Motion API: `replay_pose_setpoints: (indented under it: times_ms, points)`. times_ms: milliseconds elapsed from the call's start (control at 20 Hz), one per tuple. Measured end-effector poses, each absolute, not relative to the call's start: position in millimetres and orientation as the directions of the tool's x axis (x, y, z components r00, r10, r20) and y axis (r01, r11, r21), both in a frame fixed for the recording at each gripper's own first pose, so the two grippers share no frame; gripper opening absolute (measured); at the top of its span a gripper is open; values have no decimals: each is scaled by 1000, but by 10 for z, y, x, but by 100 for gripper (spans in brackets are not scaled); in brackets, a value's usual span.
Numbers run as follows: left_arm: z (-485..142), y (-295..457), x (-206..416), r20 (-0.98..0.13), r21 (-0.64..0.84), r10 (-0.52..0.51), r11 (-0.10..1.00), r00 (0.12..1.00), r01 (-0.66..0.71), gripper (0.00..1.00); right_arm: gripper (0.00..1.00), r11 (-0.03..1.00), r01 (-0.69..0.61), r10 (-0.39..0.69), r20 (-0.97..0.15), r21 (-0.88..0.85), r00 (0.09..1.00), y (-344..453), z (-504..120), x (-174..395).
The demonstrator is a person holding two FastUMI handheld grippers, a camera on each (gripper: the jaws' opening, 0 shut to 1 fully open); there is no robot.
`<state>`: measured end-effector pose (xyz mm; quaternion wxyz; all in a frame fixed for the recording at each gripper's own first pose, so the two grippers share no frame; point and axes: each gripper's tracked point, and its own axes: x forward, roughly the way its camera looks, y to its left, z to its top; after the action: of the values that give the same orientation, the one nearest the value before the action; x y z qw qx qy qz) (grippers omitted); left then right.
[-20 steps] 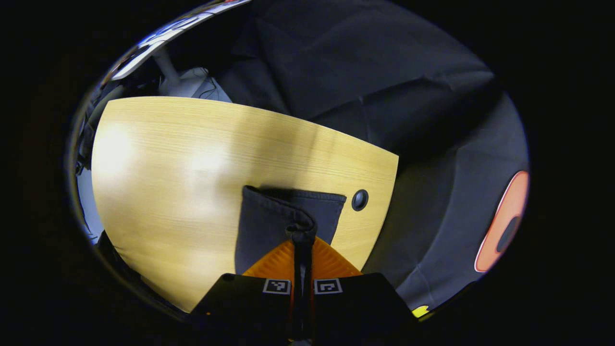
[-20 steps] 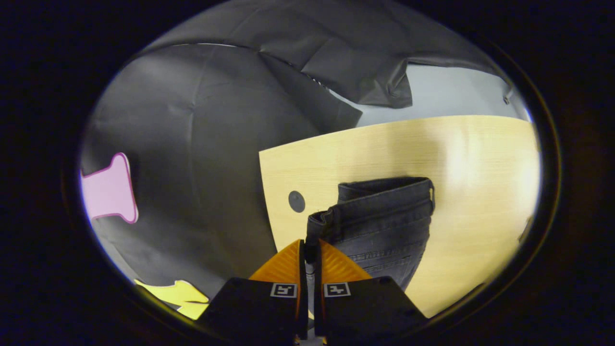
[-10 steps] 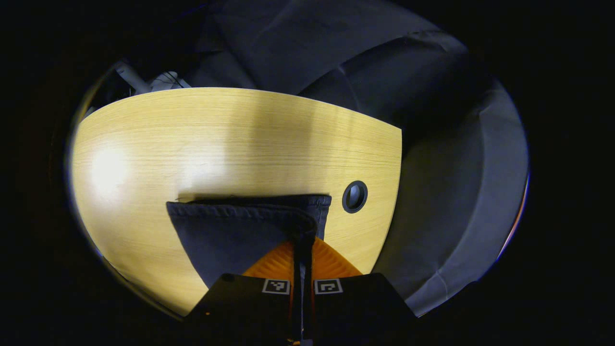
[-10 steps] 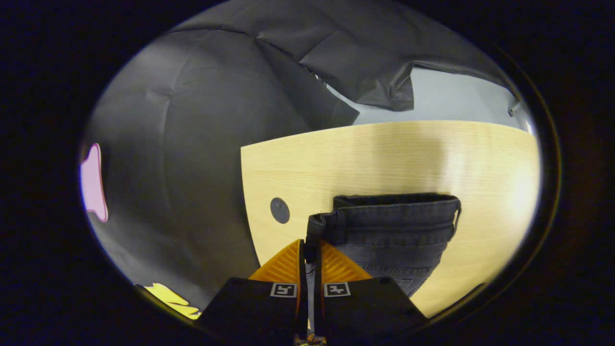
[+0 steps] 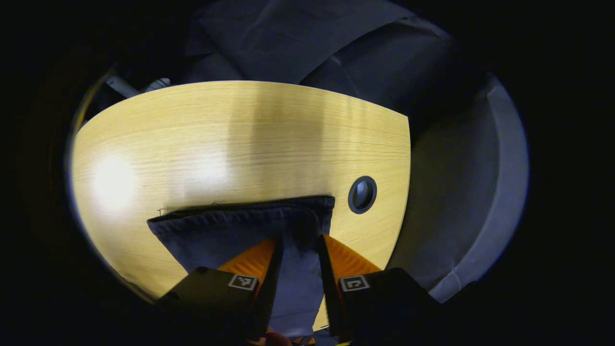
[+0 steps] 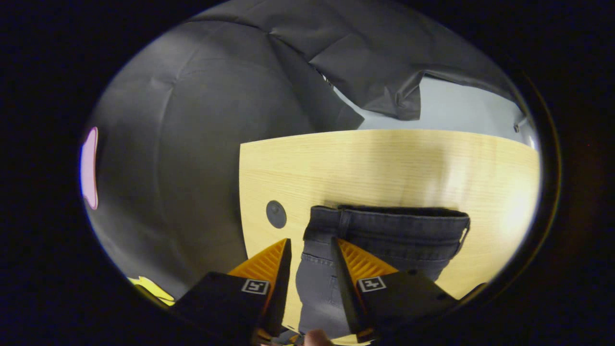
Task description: Grasp the waist and the cuffs of the jeans and fold them to make the two legs overlap; first hold the waist and fold one-third of the jeans toward the cuffs, then hold the cuffs and fold the remaining one-third in the same direction to finish folding.
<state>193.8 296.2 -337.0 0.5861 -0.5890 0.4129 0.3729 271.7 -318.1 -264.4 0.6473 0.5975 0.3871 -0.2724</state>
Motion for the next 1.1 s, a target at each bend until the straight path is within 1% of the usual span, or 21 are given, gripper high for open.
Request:
replay_pose_setpoints:
  times_ms: [50,100,150,200,250,300,350,450,500,600,650,700,750,800,850,900,950,1000,1050,1100]
  points:
    - [-3327,2958,1958,-924,-382,-51,33,380,-924,79,47,153,810,96,-825,566,558,-3216,-2564,2721]
    - [-3224,2971,1947,-920,-391,-49,37,389,-920,70,52,165,803,78,-819,572,568,-3241,-2488,2730]
    - [-3140,2995,1923,-920,-392,-41,47,391,-919,72,71,172,795,50,-812,581,582,-3288,-2393,2731]
    - [-3031,2988,1885,-920,-393,-37,66,391,-917,73,72,186,789,27,-806,585,591,-3310,-2296,2720]
    - [-2927,2961,1846,-921,-390,-37,94,388,-916,76,75,210,781,13,-800,588,599,-3292,-2192,2692]
    - [-2789,2914,1806,-920,-391,-38,140,389,-910,80,83,249,765,13,-792,594,611,-3247,-2078,2646]
    - [-2599,2864,1825,-908,-416,-30,193,418,-889,88,82,299,738,10,-776,604,631,-3181,-1927,2603]
    - [-2032,2720,1919,-844,-494,16,364,536,-789,89,83,439,666,-16,-735,604,677,-3030,-1544,2448]
    - [-1732,2604,1936,-796,-520,40,465,604,-717,89,83,525,616,-34,-709,587,705,-2941,-1336,2349]
    - [-1125,2351,1852,-680,-495,104,664,726,-560,89,83,703,493,-74,-636,513,768,-2769,-871,2132]
    - [-817,2198,1790,-605,-472,129,737,786,-485,88,82,780,425,-91,-588,459,803,-2682,-657,2001]
    - [-558,2010,1716,-526,-455,134,790,840,-411,89,82,838,367,-108,-536,405,837,-2585,-482,1904]
    - [-358,1844,1644,-451,-440,131,828,883,-348,89,82,882,311,-111,-484,354,868,-2432,-336,1833]
    - [-211,1678,1577,-391,-417,127,859,912,-299,89,75,911,268,-106,-451,312,886,-2293,-254,1729]
    - [-84,1538,1490,-342,-390,125,883,932,-261,89,75,930,233,-94,-429,284,898,-2157,-250,1626]
    - [-25,1322,1416,-294,-365,87,910,952,-196,88,83,946,223,-110,-416,235,903,-2100,-321,1519]
    - [-42,1150,1325,-263,-323,63,935,963,-149,89,83,962,199,-108,-406,189,907,-2016,-383,1420]
    - [-101,1037,1229,-238,-268,63,955,969,-128,100,83,971,176,-101,-393,160,914,-1933,-424,1317]
    - [-185,878,1138,-228,-232,42,968,973,-96,88,87,978,161,-101,-379,130,920,-1949,-435,1240]
    - [-280,732,1033,-222,-216,31,973,975,-80,100,83,981,152,-98,-377,118,921,-1916,-465,1150]
